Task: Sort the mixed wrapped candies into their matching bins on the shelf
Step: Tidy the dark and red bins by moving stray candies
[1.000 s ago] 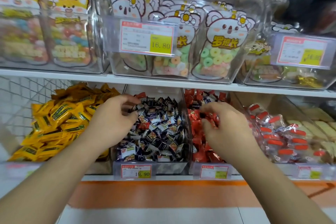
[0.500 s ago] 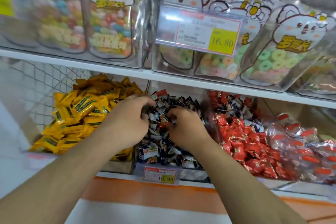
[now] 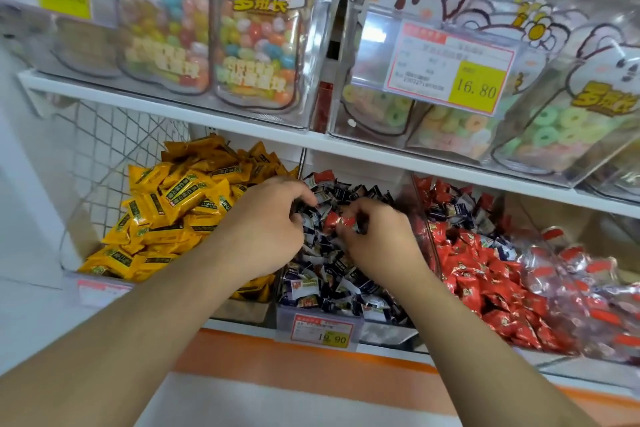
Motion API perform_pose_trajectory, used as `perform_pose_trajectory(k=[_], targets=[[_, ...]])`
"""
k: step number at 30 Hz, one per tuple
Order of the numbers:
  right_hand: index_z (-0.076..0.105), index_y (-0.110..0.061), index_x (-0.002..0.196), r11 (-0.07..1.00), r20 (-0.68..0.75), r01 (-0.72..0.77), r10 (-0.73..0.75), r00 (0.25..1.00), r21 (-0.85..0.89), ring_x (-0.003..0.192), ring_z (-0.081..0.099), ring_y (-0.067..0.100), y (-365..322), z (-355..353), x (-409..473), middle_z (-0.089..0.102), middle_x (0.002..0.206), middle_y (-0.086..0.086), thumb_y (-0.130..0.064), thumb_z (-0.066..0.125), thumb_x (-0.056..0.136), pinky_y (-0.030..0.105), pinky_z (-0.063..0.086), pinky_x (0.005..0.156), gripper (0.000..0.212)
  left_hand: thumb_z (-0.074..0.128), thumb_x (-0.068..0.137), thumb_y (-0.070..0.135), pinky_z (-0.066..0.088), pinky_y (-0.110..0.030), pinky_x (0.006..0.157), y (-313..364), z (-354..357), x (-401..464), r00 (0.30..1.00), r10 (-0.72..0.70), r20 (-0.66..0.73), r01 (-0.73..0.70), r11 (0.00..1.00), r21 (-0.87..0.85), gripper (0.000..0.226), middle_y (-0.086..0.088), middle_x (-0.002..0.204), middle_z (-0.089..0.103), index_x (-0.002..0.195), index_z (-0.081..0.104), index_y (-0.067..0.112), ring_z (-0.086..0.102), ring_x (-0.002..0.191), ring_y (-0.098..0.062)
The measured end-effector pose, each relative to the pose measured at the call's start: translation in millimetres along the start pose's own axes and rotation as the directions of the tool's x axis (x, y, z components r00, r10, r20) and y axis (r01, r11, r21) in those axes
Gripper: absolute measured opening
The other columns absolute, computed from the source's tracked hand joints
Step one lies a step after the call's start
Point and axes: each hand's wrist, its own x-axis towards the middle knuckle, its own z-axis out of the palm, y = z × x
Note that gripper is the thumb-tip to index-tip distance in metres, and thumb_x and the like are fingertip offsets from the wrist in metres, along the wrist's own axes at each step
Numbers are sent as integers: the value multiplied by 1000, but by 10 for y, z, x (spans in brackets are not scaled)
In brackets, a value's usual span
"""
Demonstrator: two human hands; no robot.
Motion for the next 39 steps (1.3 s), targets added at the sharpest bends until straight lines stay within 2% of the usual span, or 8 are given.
perform_pose_trajectory(k=[4, 8, 19, 23, 27, 30, 34, 39], targets=[[66, -31, 105, 998, -37, 49, -47, 998, 46, 61, 48, -4, -33, -326, -228, 61, 90, -16, -36, 72, 95, 11, 34, 56, 13, 55, 101, 12, 38, -15, 57, 56, -6, -7, 999, -40, 21, 39, 999, 25, 38, 9, 154, 44, 124, 62, 40, 51, 68, -7], [64, -33, 102, 999, -145, 38, -36, 989, 14, 65, 56, 0, 126, -729, -557, 61, 89, -17, -36, 70, 95, 8, 35, 55, 9, 54, 100, 9, 32, -15, 37, 131, 3, -37, 999, -48, 11, 48, 998, 35, 39, 4, 150, 49, 122, 63, 40, 51, 49, -8], [66, -24, 134, 976, -209, -166, 135, 969, -140, 130, 57, 17, 653, -1285, -943, 66, 136, -6, -36, 70, 95, 28, 40, 104, 41, 59, 99, 12, 32, -14, 44, 257, 107, -151, 997, -75, 16, 74, 997, 30, 38, 6, 148, 48, 129, 61, 37, 54, 62, -5], [66, -24, 132, 989, -231, -121, 97, 968, -89, 126, 58, 16, 514, -1207, -844, 68, 131, -6, -28, 69, 96, 22, 39, 99, 36, 57, 99, 8, 36, -18, 55, 198, 111, -120, 997, -78, 26, 80, 993, -82, 41, 6, 149, 48, 128, 60, 36, 59, 81, -9], [63, -22, 134, 995, -156, -28, 13, 988, -91, 123, 56, 12, 229, -934, -646, 65, 129, -8, -28, 65, 98, 20, 37, 99, 37, 59, 99, 9, 29, -13, 46, 166, 27, -69, 993, -120, 22, 121, 985, -123, 44, 4, 138, 56, 135, 57, 36, 38, 58, -2], [60, -22, 137, 996, -59, 57, -61, 996, -72, 103, 58, 7, -49, -644, -412, 66, 122, -7, -31, 64, 99, 17, 41, 92, 39, 61, 100, 14, 35, -13, 40, 86, -24, -29, 993, -107, 54, 111, 990, -84, 45, 6, 115, 55, 137, 53, 38, 52, 64, -5], [62, -21, 136, 992, -40, 121, -123, 992, -29, 111, 65, 18, -196, -132, 88, 69, 128, 0, -23, 67, 95, 23, 48, 94, 42, 67, 97, 25, 59, -28, 61, -89, -39, 69, 993, -76, 91, 83, 994, -68, 50, 13, 124, 57, 137, 50, 50, 68, 94, -12], [60, -26, 138, 996, 35, 21, -18, 999, -86, 122, 61, 20, -208, 303, 781, 66, 132, 1, -26, 66, 95, 37, 48, 109, 44, 70, 96, 31, 63, -38, 75, -164, -79, 112, 987, -68, 146, 83, 992, -100, 51, 17, 127, 52, 135, 47, 55, 71, 93, -11]])
